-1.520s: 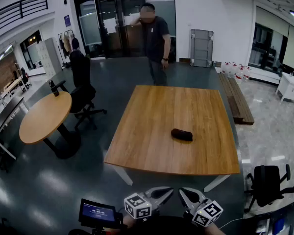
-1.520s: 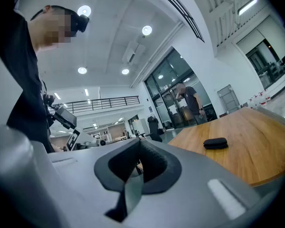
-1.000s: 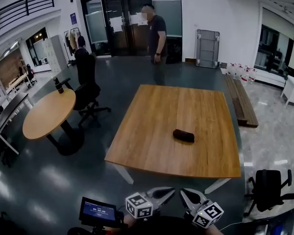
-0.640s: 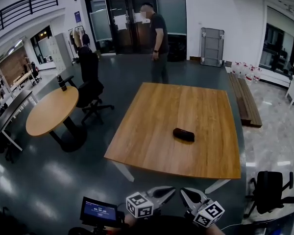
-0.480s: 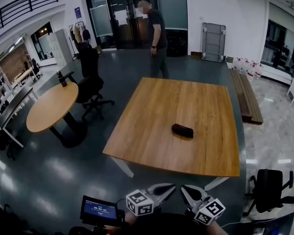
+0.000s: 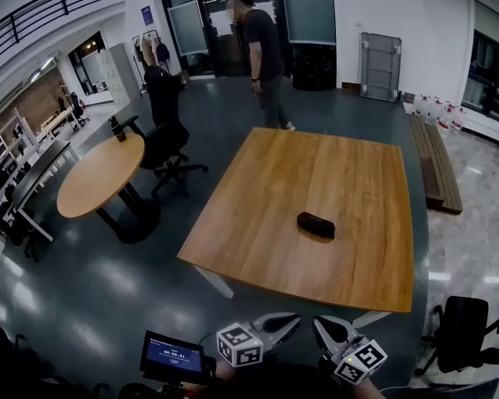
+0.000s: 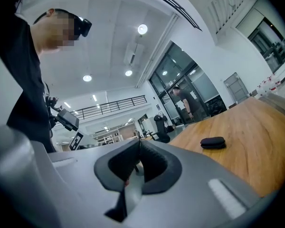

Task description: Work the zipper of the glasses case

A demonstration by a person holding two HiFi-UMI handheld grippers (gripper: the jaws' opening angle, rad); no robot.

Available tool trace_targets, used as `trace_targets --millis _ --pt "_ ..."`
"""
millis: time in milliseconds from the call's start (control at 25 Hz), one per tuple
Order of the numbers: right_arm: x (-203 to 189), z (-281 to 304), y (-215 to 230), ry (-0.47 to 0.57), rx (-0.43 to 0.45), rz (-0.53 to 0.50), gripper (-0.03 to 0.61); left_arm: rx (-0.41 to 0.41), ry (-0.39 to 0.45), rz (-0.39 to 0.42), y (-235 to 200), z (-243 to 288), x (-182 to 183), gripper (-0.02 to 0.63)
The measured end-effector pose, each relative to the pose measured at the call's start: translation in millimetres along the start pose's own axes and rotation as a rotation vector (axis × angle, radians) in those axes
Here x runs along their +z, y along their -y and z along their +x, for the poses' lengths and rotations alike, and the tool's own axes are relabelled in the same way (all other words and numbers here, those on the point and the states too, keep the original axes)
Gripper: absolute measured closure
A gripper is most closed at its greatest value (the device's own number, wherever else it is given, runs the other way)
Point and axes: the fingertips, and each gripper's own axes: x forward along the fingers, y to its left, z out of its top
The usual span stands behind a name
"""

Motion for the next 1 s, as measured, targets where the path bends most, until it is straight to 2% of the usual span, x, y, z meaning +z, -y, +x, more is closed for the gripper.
trace_targets --millis 120,280,440,560,680,760,840,920,1000 --pt "4 8 0 0.017 -0.018 0.001 0.563 -0.002 -0.007 0.005 -9 -6 9 0.612" --pt "37 54 12 0.054 -0.005 -0.033 0.546 -0.028 0.003 0.051 -47 2 54 0.612" --pt "43 86 71 0.038 -0.109 -0.002 0.514 -0.04 -0.009 -0.017 -105 35 80 0.612" --pt "38 111 117 -0.019 -0.174 -0.021 0.483 -0.064 -0.035 -0.057 -144 53 92 0.612" --pt "18 137 179 -0.183 -0.244 -0.154 0.436 -0.084 -0.074 -0.081 -178 58 103 0.612" --pt "-9 146 234 -0.377 -0.292 -0.304 0.395 -0.098 -0.106 -0.089 -197 57 106 0.612" --pt "-36 157 289 -0.577 -0.289 -0.402 0.353 -0.111 -0.134 -0.096 -217 56 107 0.612" --pt "-53 170 328 -0.722 -0.242 -0.399 0.31 -0.124 -0.162 -0.106 -233 56 107 0.612" --pt "-66 176 348 -0.844 -0.177 -0.363 0.265 -0.133 -0.179 -0.117 -236 59 107 0.612"
